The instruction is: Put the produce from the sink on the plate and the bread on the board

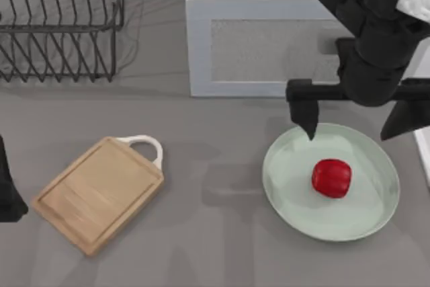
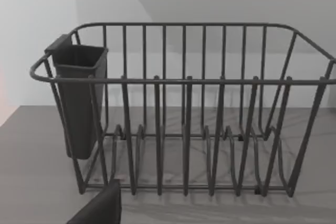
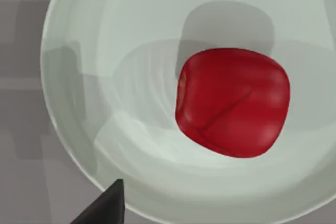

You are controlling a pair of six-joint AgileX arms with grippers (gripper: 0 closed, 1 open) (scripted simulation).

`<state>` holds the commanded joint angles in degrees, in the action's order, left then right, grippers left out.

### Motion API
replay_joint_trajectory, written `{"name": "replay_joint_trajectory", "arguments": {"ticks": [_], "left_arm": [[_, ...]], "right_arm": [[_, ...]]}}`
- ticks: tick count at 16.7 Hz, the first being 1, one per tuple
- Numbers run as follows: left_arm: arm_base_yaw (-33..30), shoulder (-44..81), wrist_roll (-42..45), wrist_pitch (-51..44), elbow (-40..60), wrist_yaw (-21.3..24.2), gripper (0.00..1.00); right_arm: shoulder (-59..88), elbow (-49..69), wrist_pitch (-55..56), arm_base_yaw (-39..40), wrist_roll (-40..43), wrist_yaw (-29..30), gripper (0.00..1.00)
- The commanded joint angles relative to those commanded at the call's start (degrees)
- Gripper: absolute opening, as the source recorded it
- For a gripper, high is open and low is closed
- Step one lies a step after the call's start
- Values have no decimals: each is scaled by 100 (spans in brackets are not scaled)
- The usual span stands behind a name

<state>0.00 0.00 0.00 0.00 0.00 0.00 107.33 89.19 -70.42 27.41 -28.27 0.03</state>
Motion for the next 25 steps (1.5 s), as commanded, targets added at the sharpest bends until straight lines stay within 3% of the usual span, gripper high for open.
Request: {"name": "replay_joint_trajectory", "arguments": {"ticks": [6, 19, 25], "left_arm": [[0, 0, 0, 0, 0, 0, 100], [0, 0, 0, 0, 0, 0, 100], [0, 0, 0, 0, 0, 0, 100]], "right_arm": [[-1888, -1560, 1214, -465, 490, -2, 100], [-9242, -7528, 5831, -2274, 2339, -1, 100], [-10702, -8890, 7013, -2729, 2816, -3, 100]]}}
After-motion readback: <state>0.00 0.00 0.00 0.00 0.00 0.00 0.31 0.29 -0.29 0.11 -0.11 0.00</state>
